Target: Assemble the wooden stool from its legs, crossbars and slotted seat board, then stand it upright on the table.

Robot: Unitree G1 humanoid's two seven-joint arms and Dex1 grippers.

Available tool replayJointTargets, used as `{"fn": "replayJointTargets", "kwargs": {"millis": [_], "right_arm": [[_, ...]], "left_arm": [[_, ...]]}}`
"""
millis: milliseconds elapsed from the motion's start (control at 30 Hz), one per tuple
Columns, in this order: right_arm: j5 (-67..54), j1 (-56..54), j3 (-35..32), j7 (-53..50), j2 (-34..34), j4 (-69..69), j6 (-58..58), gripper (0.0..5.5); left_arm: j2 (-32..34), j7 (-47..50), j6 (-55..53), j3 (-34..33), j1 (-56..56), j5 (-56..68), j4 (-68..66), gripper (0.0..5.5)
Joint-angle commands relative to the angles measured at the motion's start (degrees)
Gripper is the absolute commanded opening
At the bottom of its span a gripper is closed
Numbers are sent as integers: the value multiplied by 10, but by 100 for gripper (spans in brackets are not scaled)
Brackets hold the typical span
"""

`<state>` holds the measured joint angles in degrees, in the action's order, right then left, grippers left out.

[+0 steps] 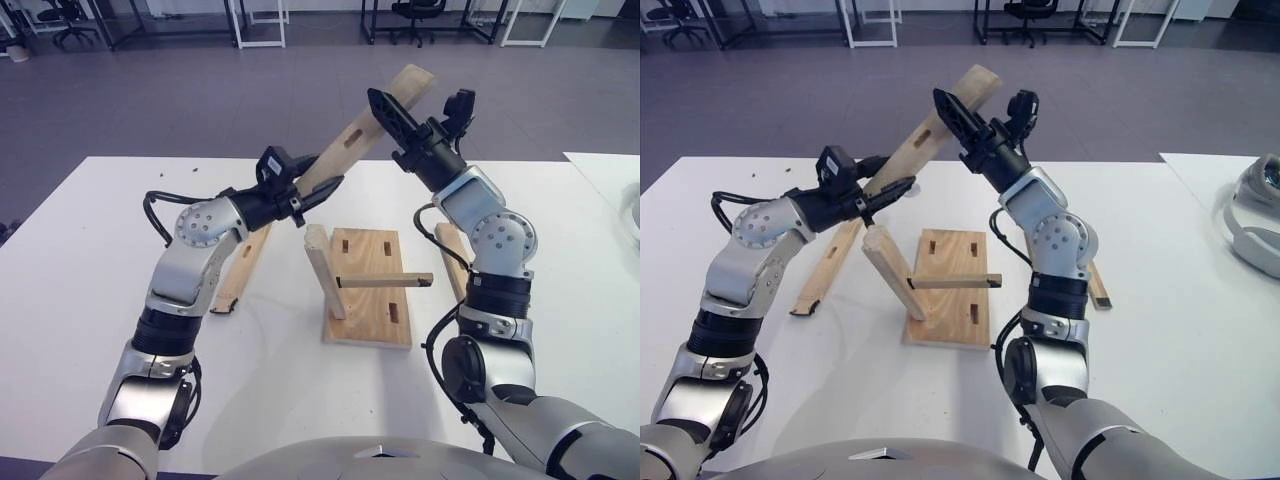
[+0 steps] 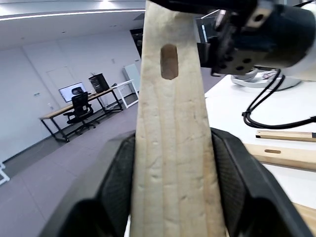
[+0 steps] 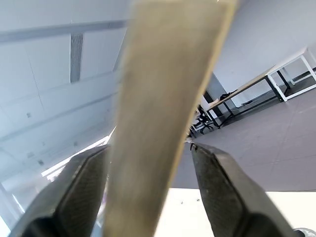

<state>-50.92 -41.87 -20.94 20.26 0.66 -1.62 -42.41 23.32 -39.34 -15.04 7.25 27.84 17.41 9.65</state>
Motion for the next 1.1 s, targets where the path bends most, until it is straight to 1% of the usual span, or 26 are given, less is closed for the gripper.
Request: {"fn": "replayJointTargets", "kwargs": {"millis": [33,133,267,333,367,500,533,567,600,667,733,767,833,867,1000,1100], "right_arm": [[-37,-13,-10,-22,12,5,-21,263],[-53,2,-4,-32,24,16,-43,215],[-101,2,-27,-62,28,21,-64,130],[-124,2,-37,-80,27,20,-66,103],[-134,3,-41,-88,27,20,-66,102],[-151,29,-50,-117,30,40,-61,101],[-128,62,-46,-124,43,63,-55,101],[-86,107,-32,-124,65,98,-43,101],[-90,154,-47,-141,71,138,-46,101],[-123,267,-84,-177,71,231,-58,101],[-175,393,-119,-218,70,314,-71,101],[-207,443,-134,-239,73,343,-74,101],[-256,496,-146,-270,92,369,-78,101],[-264,515,-140,-281,104,382,-79,101],[-272,528,-124,-327,142,389,-58,100],[-219,536,-79,-342,161,408,-49,100]], "left_arm": [[7,-15,26,4,8,-17,-9,210],[12,-23,41,3,9,-25,-16,210],[12,-29,54,8,12,-41,-22,210],[11,-32,59,13,11,-47,-23,210],[10,-33,62,15,10,-49,-23,245],[8,-32,59,14,5,-54,-31,305],[11,-24,58,11,-5,-61,-35,316],[20,-15,58,9,-20,-74,-40,340],[32,-8,62,8,-43,-88,-42,351],[47,15,47,-17,-125,-95,-19,384],[43,43,30,-34,-210,-94,14,427],[38,55,22,-33,-242,-97,25,439],[30,74,6,-24,-282,-107,39,473],[31,81,3,-13,-289,-119,40,492],[22,98,-29,-12,-291,-119,69,496],[13,106,-57,-8,-296,-111,93,496]]}}
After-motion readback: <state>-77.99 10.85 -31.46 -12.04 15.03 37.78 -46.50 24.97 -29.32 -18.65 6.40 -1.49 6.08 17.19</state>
